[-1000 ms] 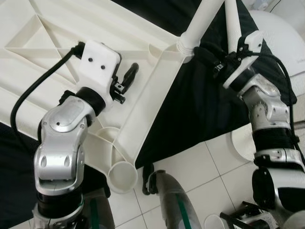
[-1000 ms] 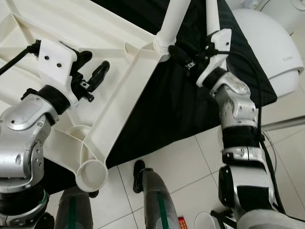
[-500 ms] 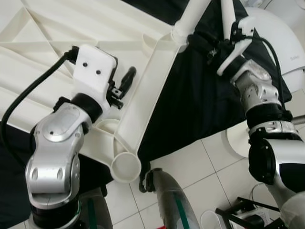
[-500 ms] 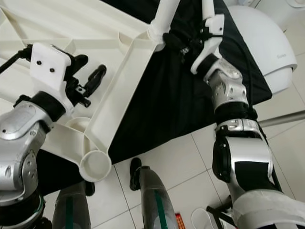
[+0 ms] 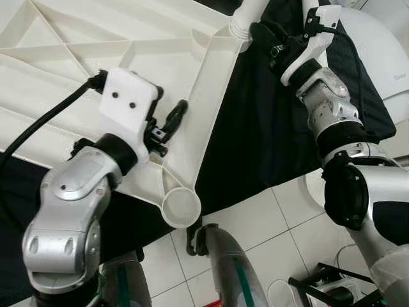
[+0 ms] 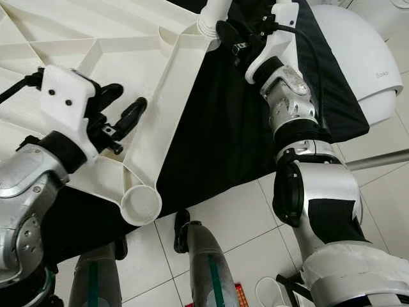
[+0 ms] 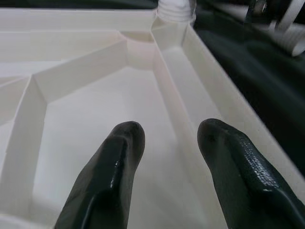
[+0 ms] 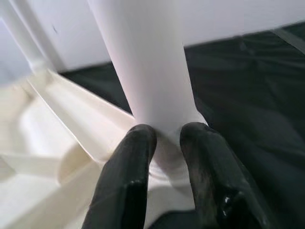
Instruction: Building children table
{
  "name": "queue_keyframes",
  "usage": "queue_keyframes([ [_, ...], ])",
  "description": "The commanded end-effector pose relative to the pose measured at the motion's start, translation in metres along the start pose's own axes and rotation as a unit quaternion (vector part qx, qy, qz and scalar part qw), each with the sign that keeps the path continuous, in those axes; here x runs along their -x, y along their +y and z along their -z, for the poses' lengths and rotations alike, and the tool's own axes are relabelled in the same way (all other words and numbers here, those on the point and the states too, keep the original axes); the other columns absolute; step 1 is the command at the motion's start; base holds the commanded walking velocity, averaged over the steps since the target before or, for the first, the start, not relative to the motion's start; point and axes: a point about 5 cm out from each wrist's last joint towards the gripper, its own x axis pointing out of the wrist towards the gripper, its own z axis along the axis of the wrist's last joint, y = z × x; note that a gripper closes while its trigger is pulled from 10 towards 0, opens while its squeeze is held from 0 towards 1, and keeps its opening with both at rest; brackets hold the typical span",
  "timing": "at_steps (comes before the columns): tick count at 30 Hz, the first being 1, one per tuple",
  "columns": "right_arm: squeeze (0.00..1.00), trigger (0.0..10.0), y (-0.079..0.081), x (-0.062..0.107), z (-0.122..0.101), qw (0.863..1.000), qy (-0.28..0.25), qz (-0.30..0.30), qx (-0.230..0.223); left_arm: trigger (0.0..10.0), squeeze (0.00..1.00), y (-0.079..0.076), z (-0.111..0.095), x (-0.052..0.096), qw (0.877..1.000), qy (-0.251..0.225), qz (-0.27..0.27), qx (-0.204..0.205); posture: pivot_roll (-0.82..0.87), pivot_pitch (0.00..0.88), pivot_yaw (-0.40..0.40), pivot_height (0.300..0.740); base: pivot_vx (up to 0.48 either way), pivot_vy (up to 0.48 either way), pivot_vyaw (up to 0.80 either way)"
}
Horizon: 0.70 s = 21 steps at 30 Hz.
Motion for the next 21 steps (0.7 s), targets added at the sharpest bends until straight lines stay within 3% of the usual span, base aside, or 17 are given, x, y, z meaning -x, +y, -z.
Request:
queue_keyframes([
  [1,0.0,10.0,-0.001,0.005,-0.012,0.999,-0.039,-0.023,0.005,10.0,0.0,-0.008,0.005,0.006,0.997,0.006,0.078,0.006,0.15,0.374,-0.162,0.74,0.0,0.0,0.0],
  [7,0.0,10.0,0.001,0.02,-0.011,0.998,-0.041,-0.043,0.023,10.0,0.0,-0.001,0.013,0.006,0.996,0.025,0.086,0.0,0.13,0.349,-0.153,0.74,0.0,0.0,0.0],
  [11,0.0,10.0,0.005,0.048,-0.008,0.998,-0.041,-0.032,0.032,10.0,0.0,0.01,0.018,0.002,0.996,0.032,0.087,-0.013,0.1,0.32,-0.141,0.74,0.0,0.0,0.0],
  [18,0.0,10.0,0.015,0.077,-0.009,0.999,-0.043,-0.008,0.031,10.0,0.0,0.021,0.014,0.001,0.994,0.026,0.102,-0.039,0.09,0.286,-0.129,0.74,0.0,0.0,0.0],
  [21,0.0,10.0,0.016,0.08,-0.01,0.999,-0.043,-0.004,0.032,10.0,0.0,0.023,0.014,0.002,0.993,0.03,0.104,-0.045,0.08,0.286,-0.129,0.74,0.0,0.0,0.0],
])
